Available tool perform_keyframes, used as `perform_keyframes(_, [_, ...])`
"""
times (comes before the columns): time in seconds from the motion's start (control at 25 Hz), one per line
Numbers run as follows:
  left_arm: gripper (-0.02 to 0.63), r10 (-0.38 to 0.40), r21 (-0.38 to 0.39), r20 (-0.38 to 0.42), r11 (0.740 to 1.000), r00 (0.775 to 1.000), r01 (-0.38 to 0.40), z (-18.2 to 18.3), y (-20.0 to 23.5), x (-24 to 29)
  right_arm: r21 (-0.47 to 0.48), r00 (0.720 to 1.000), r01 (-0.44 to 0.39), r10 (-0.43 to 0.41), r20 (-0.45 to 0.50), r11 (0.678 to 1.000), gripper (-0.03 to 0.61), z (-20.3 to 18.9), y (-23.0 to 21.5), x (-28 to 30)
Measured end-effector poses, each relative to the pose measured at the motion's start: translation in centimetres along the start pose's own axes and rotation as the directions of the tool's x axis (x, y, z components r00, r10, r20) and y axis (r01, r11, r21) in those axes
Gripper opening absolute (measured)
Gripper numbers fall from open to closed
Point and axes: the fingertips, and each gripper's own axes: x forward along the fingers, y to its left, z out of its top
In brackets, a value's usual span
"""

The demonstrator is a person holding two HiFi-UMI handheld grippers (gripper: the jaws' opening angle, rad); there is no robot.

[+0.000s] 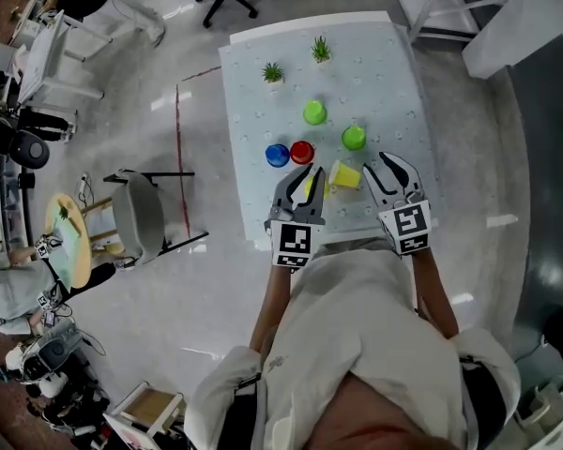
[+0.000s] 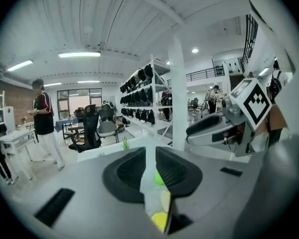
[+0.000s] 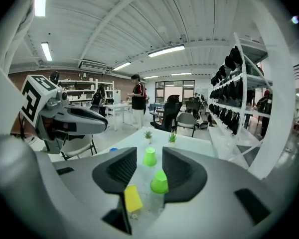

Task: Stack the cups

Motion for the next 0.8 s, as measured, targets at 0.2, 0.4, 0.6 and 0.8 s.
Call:
perform_keyframes(0.2, [0.069,0.012,-0.008,-0.044,1.0,0.999,-0.013,-0.7,-0.4,2.1,0.004,0.999,-0.04,0.04,-0.035,0.999,0.156,-1.5,-1.6,1.7])
perform_keyframes(0.4, [0.069,0.018,-0.007,-0.084,1.0,0.996,-0.019,-1.4,-0.8,4.2,0.02,0.994,-0.083,0.084,-0.065,0.996,0.156,-3.0,-2.9,3.4])
perform_keyframes(0.6, [0.069,0.024,-0.014,-0.143,1.0,0.989,-0.026,-3.0,-1.1,5.8,0.03,0.986,-0.13,0.132,-0.098,0.991,0.156,-4.7,-3.3,5.2])
perform_keyframes(0.8, [0.069,0.024,-0.02,-0.193,0.999,0.981,-0.029,-4.4,-1.5,7.3,0.036,0.978,-0.164,0.167,-0.127,0.986,0.156,-6.3,-3.9,6.8])
